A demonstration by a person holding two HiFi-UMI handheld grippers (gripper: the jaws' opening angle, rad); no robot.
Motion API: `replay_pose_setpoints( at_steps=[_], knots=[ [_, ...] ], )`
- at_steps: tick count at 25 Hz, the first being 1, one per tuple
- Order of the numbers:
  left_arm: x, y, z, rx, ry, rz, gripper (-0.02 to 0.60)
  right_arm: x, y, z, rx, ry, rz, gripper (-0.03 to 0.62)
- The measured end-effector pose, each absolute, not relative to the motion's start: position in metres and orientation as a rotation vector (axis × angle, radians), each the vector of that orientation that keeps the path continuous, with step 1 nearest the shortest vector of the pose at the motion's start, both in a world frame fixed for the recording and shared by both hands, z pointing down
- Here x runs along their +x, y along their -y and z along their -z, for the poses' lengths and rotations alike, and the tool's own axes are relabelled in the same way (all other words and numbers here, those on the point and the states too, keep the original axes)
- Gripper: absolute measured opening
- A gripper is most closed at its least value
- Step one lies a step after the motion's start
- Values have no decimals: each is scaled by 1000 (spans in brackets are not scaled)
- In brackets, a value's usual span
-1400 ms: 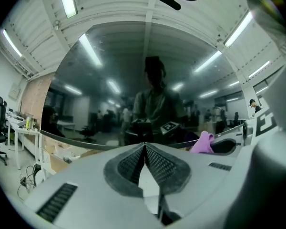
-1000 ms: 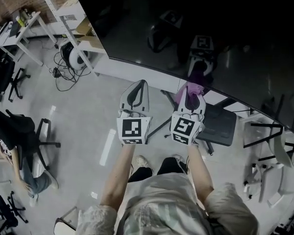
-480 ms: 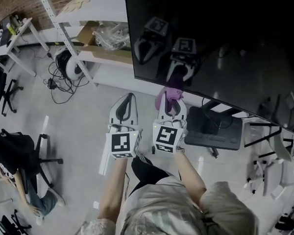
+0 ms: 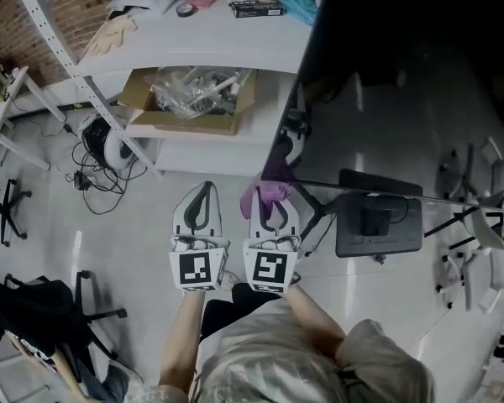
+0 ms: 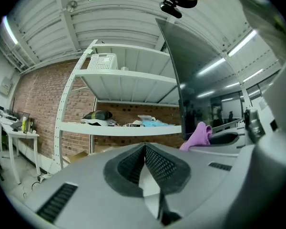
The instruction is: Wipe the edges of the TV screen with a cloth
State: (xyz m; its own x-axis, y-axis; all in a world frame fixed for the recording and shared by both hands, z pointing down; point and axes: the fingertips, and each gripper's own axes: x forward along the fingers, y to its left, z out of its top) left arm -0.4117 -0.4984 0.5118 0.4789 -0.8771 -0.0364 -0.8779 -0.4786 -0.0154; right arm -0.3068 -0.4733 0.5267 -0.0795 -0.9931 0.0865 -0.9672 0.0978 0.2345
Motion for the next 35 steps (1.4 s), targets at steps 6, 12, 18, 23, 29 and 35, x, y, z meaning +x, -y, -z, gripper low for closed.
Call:
replay_pose_setpoints(
  at_steps=[6,12,18,23,29,35],
  knots=[
    [-432,512,-503,-2734,-1521,-19,15,-324,482,-526,2002,2066,178,61],
    [-456,517,-496,-2789,-1371,-20,15,-329,483,-528,2162,1944,127,61],
    [-482,513,-486,-2845,-1312,-42,16,-354,474,-526,2198,1901,101,63],
    [-529,504,-484,-2801,-1434,-23,15,-416,456,-507,2116,2083,39,63],
    [-570,490,-462,-2699,-1525,-55,16,-459,450,-492,2036,2183,83,62],
    [-590,485,-461,-2651,-1549,-48,15,-479,455,-487,1974,2226,108,61]
  ],
)
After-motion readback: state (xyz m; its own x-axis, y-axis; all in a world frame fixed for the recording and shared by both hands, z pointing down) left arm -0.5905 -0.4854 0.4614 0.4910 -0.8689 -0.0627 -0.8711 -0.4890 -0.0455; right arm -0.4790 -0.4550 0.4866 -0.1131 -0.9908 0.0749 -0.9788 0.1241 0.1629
